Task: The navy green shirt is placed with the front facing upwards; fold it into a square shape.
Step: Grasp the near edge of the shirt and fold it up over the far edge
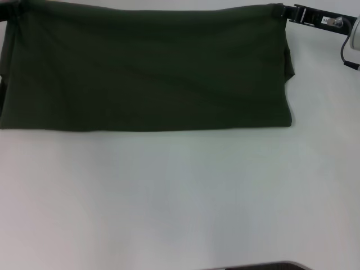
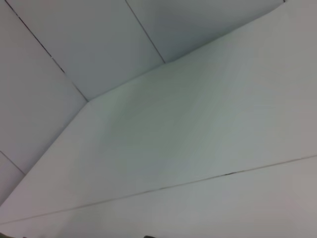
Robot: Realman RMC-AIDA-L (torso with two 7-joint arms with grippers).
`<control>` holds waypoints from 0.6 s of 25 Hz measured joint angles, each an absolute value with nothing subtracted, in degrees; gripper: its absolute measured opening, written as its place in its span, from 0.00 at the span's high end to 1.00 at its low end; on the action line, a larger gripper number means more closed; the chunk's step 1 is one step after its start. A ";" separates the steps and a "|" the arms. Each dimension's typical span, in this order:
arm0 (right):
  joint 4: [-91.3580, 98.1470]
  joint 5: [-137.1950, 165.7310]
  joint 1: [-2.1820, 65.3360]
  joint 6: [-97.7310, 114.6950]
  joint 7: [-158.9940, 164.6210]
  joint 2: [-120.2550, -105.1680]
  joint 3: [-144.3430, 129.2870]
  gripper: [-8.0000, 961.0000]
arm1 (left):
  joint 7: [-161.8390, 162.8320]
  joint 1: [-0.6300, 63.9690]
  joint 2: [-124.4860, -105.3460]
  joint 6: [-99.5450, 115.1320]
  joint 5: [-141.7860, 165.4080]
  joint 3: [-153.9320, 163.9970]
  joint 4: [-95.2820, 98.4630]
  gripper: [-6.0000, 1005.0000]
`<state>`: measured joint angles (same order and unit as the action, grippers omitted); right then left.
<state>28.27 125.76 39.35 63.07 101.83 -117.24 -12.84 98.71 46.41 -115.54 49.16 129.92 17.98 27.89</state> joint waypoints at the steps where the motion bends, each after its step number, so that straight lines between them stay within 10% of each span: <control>1: 28.22 125.60 39.46 62.83 101.74 -117.28 -12.95 0.88 | 98.69 46.55 -115.57 48.99 129.91 18.01 27.87 0.91; 15: 27.19 124.59 40.17 58.13 101.46 -118.57 -14.26 0.87 | 94.50 46.93 -119.83 42.69 127.77 18.11 29.73 0.89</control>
<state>27.19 124.59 40.17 58.13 101.46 -118.57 -14.26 94.50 46.93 -119.83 42.69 127.77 18.11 29.73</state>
